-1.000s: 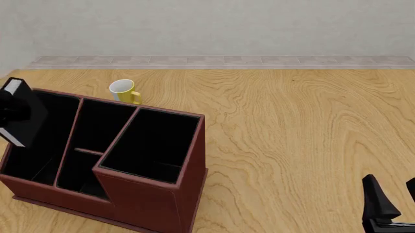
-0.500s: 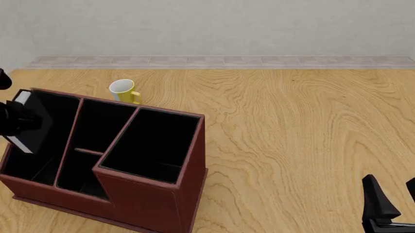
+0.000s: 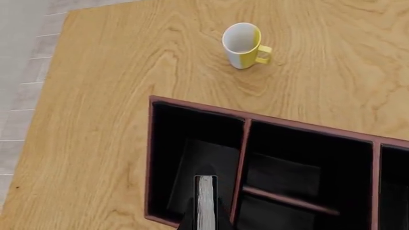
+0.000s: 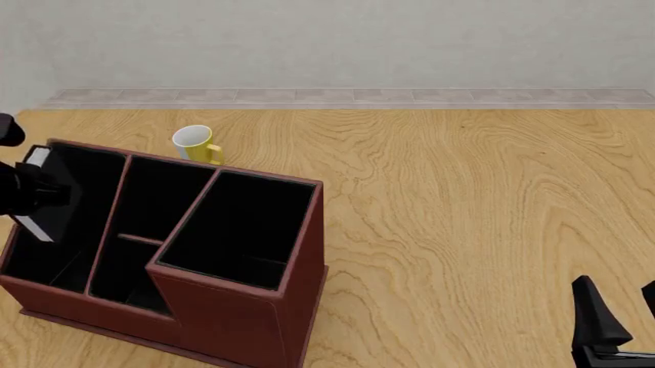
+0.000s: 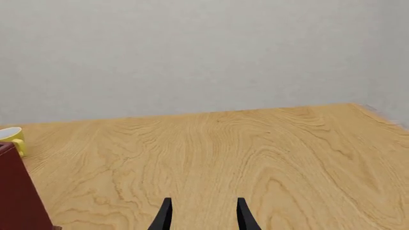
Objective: Pick up the book and place it in the left compartment of the caddy.
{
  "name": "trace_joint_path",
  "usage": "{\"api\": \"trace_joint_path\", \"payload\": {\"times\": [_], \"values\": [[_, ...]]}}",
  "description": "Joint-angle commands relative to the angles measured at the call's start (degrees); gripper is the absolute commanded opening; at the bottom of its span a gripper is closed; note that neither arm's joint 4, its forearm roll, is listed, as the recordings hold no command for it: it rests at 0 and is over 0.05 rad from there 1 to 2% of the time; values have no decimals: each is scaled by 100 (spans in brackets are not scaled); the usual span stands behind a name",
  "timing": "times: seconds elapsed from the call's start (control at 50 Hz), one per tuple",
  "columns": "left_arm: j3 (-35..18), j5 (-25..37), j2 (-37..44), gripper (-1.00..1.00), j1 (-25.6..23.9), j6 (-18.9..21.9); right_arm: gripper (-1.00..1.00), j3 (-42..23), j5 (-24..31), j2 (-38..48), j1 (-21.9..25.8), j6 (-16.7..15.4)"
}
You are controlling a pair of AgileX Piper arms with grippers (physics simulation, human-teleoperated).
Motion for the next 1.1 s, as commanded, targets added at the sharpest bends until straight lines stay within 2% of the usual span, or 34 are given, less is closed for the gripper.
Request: {"api": "trace_joint_path", "payload": {"times": [0.02, 0.46, 0.54, 1.1], "values": [[73, -318, 86, -100, 199, 253, 100, -11, 16, 0, -2, -19], [382, -817, 366, -100, 410, 341, 100, 11, 7, 0, 2, -51], [414, -885, 432, -100, 353, 235, 100, 8, 8, 0, -2, -47], [656, -1475, 816, -100, 486, 233, 100, -2, 20, 1, 6, -47]]}}
